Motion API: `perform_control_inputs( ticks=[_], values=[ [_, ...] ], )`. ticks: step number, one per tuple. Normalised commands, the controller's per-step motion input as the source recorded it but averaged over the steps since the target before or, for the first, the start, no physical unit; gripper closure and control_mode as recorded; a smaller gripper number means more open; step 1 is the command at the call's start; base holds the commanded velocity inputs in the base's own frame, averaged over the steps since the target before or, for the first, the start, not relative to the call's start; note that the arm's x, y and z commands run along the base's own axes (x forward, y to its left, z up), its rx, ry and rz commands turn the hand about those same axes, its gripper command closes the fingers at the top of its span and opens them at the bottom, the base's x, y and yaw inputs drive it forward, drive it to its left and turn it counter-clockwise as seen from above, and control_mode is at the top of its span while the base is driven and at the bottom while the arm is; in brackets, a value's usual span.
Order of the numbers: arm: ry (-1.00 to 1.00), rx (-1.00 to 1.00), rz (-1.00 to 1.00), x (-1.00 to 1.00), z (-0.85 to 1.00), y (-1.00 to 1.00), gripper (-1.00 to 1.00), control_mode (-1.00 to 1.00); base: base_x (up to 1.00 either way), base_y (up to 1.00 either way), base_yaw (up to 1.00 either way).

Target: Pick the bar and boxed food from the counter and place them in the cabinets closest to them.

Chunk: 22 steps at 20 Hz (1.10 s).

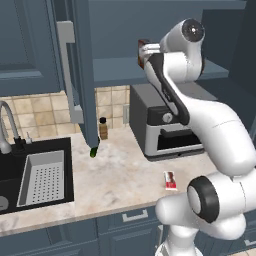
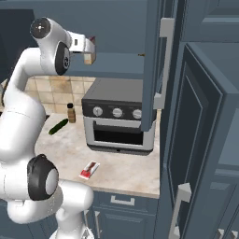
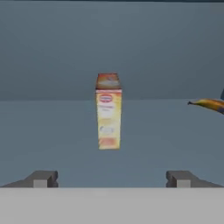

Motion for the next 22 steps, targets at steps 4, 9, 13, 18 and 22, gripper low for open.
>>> perform_control_inputs(
  ticks=[4, 9, 13, 18, 22],
  values=[
    [-0.12, 0.00, 0.00, -1.00, -0.20, -0.03, -1.00, -1.00, 0.00, 0.00, 0.00],
    [-0.05, -0.01, 0.00, -0.94, -0.21, 0.00, -1.00, -1.00, 0.00, 0.00, 0.00],
    [-0.01, 0.00, 0.00, -0.85, -0.12, -0.04, -1.00, -1.00, 0.00, 0.00, 0.00],
    [0.00, 0.00, 0.00, -0.71, -0.09, -0.03, -1.00, -1.00, 0.00, 0.00, 0.00],
    [0.03, 0.00, 0.00, -0.20, -0.12, 0.00, -1.00, -1.00, 0.00, 0.00, 0.00]
  ],
)
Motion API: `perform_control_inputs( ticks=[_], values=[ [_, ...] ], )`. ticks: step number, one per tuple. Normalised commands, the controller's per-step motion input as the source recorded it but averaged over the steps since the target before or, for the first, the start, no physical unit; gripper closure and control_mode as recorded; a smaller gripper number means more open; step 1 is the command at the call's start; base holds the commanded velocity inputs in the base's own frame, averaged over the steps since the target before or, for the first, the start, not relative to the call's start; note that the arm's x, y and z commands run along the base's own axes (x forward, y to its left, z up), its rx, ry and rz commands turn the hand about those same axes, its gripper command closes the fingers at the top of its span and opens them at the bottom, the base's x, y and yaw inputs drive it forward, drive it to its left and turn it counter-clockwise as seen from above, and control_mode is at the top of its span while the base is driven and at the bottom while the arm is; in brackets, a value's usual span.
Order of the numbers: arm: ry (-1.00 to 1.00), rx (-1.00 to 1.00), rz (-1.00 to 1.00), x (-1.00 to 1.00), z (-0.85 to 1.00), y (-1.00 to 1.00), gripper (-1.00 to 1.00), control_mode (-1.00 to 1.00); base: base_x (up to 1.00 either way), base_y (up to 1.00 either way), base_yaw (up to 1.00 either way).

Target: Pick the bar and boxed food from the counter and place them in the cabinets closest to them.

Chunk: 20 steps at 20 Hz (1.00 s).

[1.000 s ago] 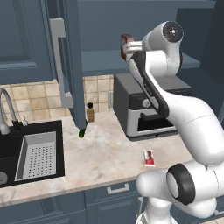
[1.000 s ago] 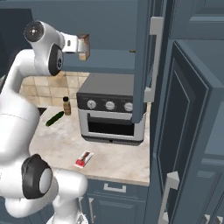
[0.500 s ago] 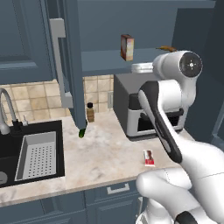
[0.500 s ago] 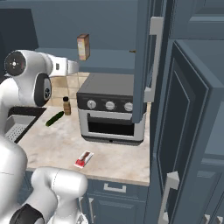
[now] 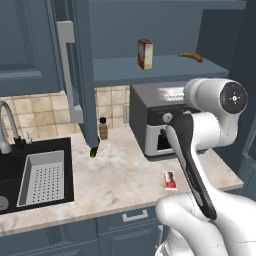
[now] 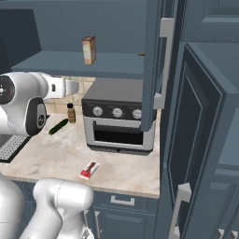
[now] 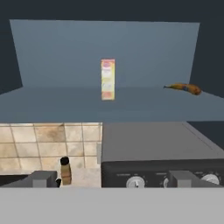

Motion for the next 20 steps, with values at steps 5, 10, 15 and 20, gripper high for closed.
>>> perform_control_inputs(
  ticks=[5, 10, 15, 20],
  values=[
    [0.00, 0.01, 0.00, -0.01, -0.04, 0.00, -1.00, -1.00, 0.00, 0.00, 0.00],
    [0.04, 0.02, -0.01, -0.10, -0.36, -0.05, -1.00, -1.00, 0.00, 0.00, 0.00],
    [0.02, 0.05, -0.01, -0.20, -0.40, -0.17, -1.00, -1.00, 0.00, 0.00, 0.00],
    [0.00, 0.05, -0.01, -0.21, -0.35, -0.18, -1.00, -1.00, 0.00, 0.00, 0.00]
  ],
)
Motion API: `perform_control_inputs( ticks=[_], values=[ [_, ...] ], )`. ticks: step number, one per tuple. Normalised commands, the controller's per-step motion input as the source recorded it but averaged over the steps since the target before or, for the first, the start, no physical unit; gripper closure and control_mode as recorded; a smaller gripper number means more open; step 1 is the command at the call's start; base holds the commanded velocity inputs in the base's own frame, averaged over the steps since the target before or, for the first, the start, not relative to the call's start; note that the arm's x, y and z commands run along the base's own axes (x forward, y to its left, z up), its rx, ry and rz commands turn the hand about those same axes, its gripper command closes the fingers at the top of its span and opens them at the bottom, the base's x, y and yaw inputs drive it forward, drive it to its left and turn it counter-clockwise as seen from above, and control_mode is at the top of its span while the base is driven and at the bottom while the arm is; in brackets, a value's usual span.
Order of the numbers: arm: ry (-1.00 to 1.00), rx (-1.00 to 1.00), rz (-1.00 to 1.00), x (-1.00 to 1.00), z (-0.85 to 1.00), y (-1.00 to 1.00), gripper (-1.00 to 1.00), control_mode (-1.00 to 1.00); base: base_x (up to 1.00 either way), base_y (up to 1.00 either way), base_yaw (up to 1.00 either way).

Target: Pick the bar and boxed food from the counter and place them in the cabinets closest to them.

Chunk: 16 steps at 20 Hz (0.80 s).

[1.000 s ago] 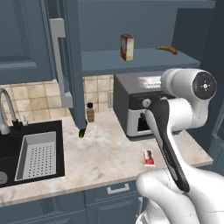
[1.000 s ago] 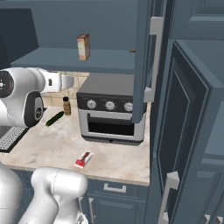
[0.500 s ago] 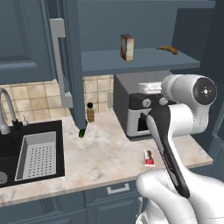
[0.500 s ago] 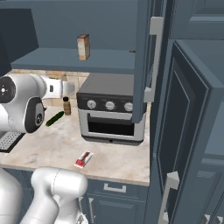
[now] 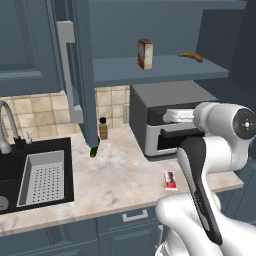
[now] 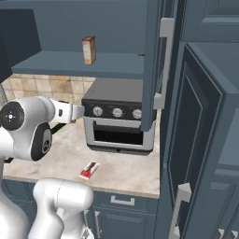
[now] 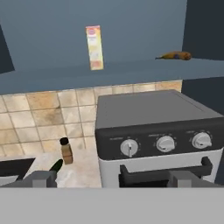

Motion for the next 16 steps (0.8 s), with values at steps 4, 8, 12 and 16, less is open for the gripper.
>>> perform_control_inputs(
  ticks=[4, 8, 12, 16],
  values=[
    [0.00, 0.04, -0.01, -0.19, -0.35, -0.16, -1.00, -1.00, 0.00, 0.00, 0.00],
    [0.01, 0.04, -0.01, -0.10, -0.28, -0.13, -1.00, -1.00, 0.00, 0.00, 0.00],
    [0.04, 0.02, 0.00, -0.14, -0.22, -0.10, -1.00, -1.00, 0.00, 0.00, 0.00],
    [0.04, 0.02, -0.01, -0.07, -0.25, -0.04, -1.00, -1.00, 0.00, 0.00, 0.00]
  ],
)
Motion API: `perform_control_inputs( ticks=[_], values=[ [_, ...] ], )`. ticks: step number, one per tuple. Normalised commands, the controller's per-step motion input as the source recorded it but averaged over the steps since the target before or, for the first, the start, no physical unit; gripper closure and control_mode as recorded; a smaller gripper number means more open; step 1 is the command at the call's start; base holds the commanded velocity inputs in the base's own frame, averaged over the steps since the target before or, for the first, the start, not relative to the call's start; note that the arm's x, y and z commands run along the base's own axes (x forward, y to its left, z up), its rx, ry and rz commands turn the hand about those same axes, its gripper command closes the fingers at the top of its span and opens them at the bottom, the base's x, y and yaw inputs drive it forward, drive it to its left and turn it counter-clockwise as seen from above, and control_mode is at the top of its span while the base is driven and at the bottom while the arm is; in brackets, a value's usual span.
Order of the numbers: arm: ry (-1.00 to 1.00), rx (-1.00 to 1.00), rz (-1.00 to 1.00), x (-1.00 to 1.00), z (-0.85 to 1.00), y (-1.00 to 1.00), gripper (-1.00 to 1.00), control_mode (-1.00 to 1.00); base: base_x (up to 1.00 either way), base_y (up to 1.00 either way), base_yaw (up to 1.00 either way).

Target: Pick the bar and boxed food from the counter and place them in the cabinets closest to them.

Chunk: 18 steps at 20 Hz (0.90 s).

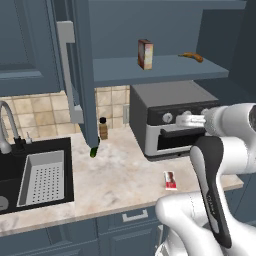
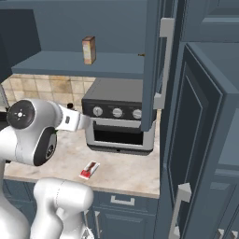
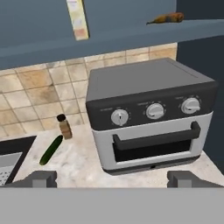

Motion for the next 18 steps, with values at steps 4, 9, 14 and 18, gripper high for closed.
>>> perform_control_inputs(
  ticks=[4, 9, 14, 18],
  values=[
    [0.07, 0.01, -0.03, 0.00, -0.30, 0.00, -1.00, -1.00, 0.00, 0.00, 0.00],
    [0.08, 0.00, -0.02, 0.01, -0.33, 0.00, -1.00, -1.00, 0.00, 0.00, 0.00],
    [0.06, 0.00, -0.02, 0.01, -0.35, 0.00, -1.00, -1.00, 0.00, 0.00, 0.00],
    [0.03, 0.01, -0.02, 0.00, -0.31, 0.00, -1.00, -1.00, 0.00, 0.00, 0.00]
  ],
)
